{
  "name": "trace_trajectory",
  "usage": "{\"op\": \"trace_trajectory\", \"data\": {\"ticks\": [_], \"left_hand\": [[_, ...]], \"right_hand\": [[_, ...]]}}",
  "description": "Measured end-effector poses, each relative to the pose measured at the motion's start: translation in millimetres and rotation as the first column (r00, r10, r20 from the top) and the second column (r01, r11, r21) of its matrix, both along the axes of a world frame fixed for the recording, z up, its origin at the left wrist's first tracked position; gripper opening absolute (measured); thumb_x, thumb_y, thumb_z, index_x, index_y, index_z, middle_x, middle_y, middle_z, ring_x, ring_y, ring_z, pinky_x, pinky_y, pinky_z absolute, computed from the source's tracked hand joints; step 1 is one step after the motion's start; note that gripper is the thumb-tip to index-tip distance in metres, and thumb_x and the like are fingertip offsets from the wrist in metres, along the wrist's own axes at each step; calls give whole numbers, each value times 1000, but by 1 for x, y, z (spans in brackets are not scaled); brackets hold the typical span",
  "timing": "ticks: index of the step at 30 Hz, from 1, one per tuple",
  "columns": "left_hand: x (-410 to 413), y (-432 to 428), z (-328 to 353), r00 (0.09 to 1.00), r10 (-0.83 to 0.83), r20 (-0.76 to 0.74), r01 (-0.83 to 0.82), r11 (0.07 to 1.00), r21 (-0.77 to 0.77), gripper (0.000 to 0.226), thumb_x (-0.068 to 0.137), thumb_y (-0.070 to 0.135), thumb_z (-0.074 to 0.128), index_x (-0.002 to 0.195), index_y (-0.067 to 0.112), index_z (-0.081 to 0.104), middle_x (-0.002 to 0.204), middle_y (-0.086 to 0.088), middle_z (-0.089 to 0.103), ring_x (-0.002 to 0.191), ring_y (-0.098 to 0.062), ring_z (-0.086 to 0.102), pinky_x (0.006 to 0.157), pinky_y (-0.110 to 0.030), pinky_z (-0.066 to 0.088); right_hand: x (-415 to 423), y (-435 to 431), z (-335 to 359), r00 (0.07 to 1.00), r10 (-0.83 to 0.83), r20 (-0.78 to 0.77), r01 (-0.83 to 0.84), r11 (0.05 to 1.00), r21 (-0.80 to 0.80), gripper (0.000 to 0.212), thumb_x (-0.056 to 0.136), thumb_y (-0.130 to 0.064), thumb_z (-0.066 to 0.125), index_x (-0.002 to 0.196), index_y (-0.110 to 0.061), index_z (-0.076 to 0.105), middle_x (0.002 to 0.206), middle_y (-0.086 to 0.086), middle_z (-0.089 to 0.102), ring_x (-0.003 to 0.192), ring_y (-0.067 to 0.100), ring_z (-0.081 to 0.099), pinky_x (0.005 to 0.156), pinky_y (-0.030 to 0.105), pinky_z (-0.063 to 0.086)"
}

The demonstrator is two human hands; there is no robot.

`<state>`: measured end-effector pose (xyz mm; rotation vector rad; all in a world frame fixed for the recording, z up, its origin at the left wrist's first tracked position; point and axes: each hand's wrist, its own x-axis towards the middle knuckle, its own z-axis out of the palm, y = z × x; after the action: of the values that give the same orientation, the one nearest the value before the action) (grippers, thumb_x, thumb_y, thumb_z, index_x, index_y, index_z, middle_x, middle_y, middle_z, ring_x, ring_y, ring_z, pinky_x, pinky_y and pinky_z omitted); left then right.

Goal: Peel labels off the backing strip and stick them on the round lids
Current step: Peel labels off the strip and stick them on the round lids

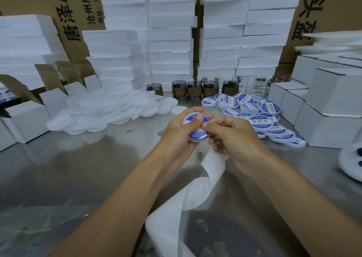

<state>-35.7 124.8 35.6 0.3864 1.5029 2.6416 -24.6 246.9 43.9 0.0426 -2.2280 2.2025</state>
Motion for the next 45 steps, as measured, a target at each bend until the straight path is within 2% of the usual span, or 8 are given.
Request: {"op": "trace_trajectory", "data": {"ticks": [15,19,25,27,31,34,38,45], "left_hand": [[2,4,-1,999,-46,-24,45,998,-44,23,98,8,40,105,9,62,94,-4,73,85,-16,71,69,-22,55],[5,5,1,997,-75,-18,74,996,-52,24,98,9,39,105,9,62,90,-2,74,74,-10,69,65,-19,54],[3,5,1,994,-104,-18,104,995,-1,25,98,11,39,107,9,62,99,-4,73,89,-14,70,75,-23,56],[3,4,0,993,-119,-4,120,993,23,27,99,11,36,108,8,61,101,-5,73,94,-15,70,79,-25,56],[1,2,-2,988,-153,-2,153,986,68,26,96,12,39,108,8,62,103,-4,72,99,-17,68,88,-29,54],[0,2,-2,992,-128,-7,128,992,16,29,83,21,51,106,9,64,102,-6,72,97,-18,68,86,-29,55],[-1,3,-6,1000,6,18,-3,986,-164,29,92,25,52,107,5,64,96,-11,69,85,-18,66,70,-23,56],[0,3,-5,997,61,-41,-70,957,-281,17,93,26,52,97,15,64,76,1,68,68,-8,64,56,-17,48]], "right_hand": [[2,-4,-8,888,-127,-443,284,908,309,22,81,-25,66,65,-18,52,53,-8,56,52,6,55,53,22,43],[6,0,-7,793,17,-609,429,694,578,27,89,-40,50,80,-15,44,62,-2,53,64,22,51,54,35,35],[7,7,-6,768,50,-639,540,486,687,33,86,-56,35,75,-26,30,55,-12,34,54,17,37,45,27,17],[5,7,-9,811,-10,-585,477,591,651,37,82,-59,42,66,-27,34,55,-10,42,53,8,40,47,28,24],[-1,3,-5,940,-80,-333,167,955,245,23,81,-35,67,65,-19,62,62,-2,65,59,10,60,60,25,47],[-2,4,-1,960,-9,-280,44,992,121,18,83,-24,67,67,-16,68,56,-7,66,49,-1,56,53,12,43],[-2,5,-3,947,-65,-315,112,985,135,23,85,-30,64,71,-12,68,66,9,66,60,12,54,65,31,45],[0,3,-3,942,-76,-327,142,973,183,35,89,-33,58,66,-6,61,57,6,55,54,14,49,63,32,42]]}}
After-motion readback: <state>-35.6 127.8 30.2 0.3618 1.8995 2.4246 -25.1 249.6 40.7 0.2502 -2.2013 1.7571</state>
